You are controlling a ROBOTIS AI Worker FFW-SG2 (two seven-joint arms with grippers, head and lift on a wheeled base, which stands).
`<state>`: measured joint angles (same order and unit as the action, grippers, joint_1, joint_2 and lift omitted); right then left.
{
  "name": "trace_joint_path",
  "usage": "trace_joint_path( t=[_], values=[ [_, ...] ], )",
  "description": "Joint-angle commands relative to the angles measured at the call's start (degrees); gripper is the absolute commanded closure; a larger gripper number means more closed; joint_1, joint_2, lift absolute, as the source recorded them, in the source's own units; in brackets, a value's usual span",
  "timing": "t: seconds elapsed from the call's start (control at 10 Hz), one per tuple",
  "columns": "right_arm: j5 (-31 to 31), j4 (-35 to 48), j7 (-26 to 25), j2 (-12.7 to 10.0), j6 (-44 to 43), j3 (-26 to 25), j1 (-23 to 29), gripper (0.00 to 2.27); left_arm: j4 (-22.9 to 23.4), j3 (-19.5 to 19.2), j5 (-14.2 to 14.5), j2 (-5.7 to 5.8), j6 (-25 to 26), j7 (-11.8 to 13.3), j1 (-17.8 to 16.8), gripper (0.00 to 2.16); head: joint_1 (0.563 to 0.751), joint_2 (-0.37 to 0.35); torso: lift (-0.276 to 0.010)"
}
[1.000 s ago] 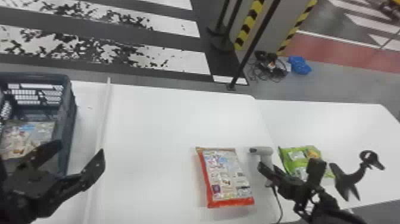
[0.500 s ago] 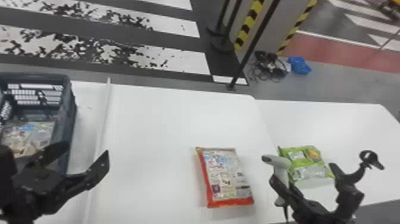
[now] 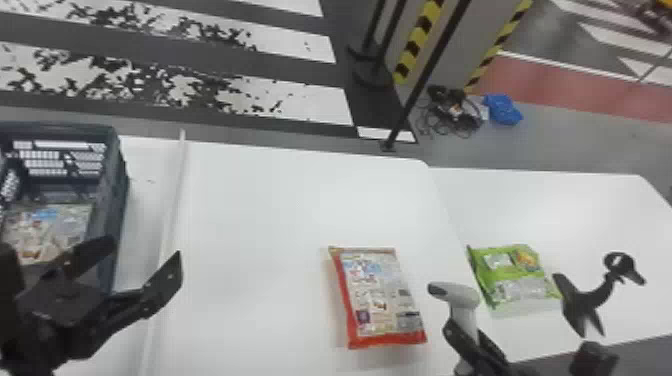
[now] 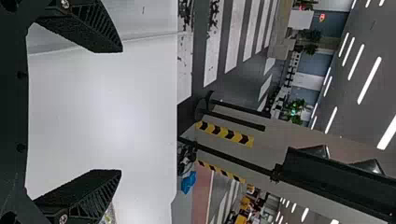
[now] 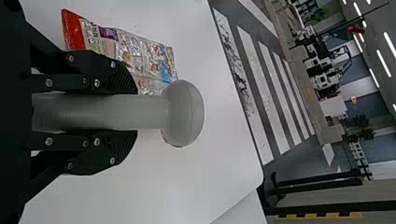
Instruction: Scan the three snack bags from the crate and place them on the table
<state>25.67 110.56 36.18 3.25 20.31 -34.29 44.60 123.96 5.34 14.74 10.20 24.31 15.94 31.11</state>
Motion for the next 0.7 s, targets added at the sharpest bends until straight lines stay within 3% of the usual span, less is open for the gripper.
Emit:
trace_joint_path(
  t=[0.0,0.6],
  values=[
    [-1.6,-1.8,-0.1,0.2,0.2,1.7,-1.3,2.08,0.3,-0.3,0.0,0.25,0.1,0.0,0.4,0.07,0.695,-0.350,-0.036],
    [-6.7,-8.3,-0.5,1.4,0.2,6.2,-7.1,2.07,0.5,-1.3,0.0,0.17,0.6,0.0,0.5,0.07,0.695,-0.350,-0.036]
  ],
)
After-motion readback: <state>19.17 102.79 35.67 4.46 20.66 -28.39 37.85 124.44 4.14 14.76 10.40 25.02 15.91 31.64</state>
